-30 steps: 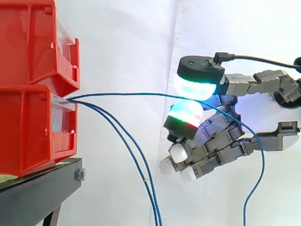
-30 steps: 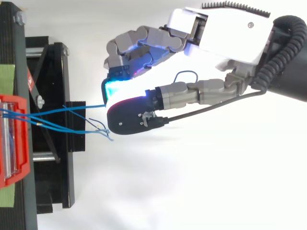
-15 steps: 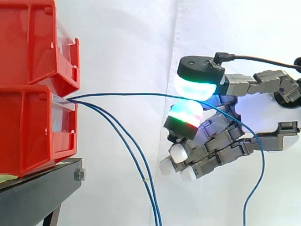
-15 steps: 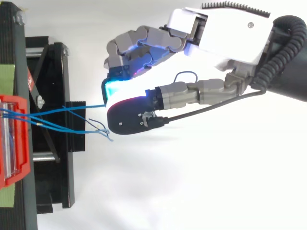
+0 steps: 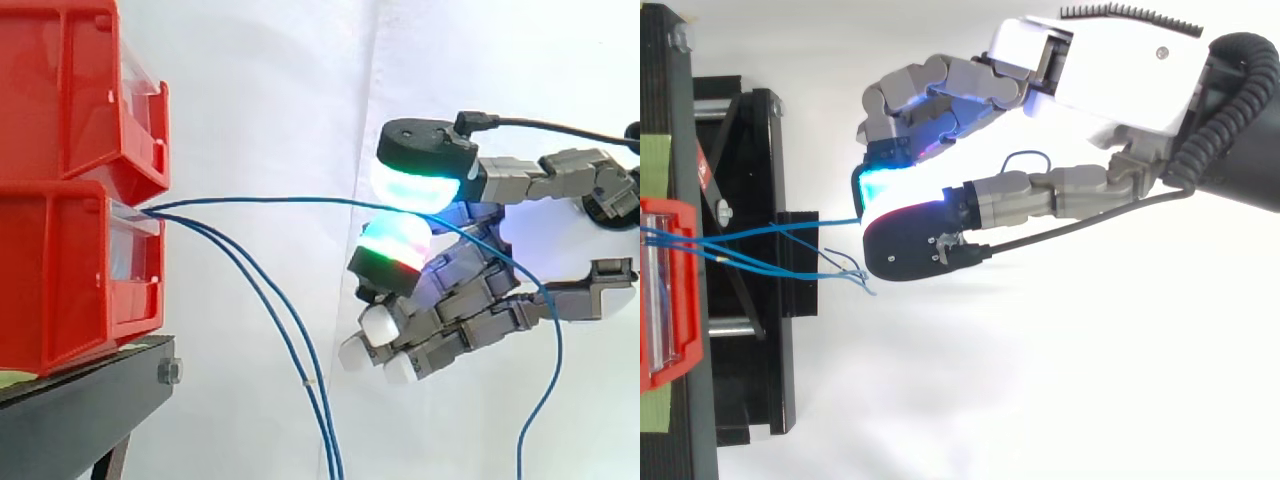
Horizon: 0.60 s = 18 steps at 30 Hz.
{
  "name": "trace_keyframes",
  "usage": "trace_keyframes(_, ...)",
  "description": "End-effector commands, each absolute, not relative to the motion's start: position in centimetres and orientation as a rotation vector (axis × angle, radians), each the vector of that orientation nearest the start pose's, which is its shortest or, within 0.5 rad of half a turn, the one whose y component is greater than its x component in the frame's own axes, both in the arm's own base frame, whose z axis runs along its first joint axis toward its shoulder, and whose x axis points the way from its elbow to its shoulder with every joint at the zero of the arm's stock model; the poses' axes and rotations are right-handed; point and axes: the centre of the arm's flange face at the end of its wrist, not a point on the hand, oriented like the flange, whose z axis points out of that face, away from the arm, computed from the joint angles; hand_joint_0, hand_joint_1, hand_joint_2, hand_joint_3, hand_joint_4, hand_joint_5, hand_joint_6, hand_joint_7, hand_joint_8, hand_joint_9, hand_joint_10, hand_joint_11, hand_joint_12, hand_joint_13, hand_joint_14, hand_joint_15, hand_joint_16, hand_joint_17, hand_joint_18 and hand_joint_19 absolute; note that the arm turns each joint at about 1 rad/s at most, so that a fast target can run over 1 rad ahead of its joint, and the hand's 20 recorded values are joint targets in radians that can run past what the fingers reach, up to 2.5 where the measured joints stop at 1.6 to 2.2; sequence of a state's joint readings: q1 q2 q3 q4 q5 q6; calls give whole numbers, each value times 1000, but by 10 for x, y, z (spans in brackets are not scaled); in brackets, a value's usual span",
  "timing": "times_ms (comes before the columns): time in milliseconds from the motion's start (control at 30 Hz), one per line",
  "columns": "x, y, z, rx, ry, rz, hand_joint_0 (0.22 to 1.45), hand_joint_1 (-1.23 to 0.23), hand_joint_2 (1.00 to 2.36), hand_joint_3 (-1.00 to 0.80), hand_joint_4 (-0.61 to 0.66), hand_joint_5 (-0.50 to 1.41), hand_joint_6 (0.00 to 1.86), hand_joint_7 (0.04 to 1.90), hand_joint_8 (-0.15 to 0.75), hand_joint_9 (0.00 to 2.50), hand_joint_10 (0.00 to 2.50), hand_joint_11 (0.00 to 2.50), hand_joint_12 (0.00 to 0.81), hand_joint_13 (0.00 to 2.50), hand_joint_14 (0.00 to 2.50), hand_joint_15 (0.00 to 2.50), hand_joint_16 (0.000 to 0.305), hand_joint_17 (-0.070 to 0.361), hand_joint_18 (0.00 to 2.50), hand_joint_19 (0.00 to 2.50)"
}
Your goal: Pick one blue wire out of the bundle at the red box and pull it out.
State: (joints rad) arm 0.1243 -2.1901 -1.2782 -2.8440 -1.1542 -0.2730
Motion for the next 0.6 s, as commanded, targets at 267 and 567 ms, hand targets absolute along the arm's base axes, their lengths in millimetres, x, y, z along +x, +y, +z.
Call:
trace_keyframes(267,722,-85,281,1172,1162,767,630,-688,1022,-223,272,-98,630,1249,278,976,24,672,361,483,8,186,53,120,428,360)
trace_keyframes(567,722,-85,281,1172,1162,767,633,-687,1020,-227,273,-99,631,1250,277,961,20,614,362,485,8,183,53,119,431,368)
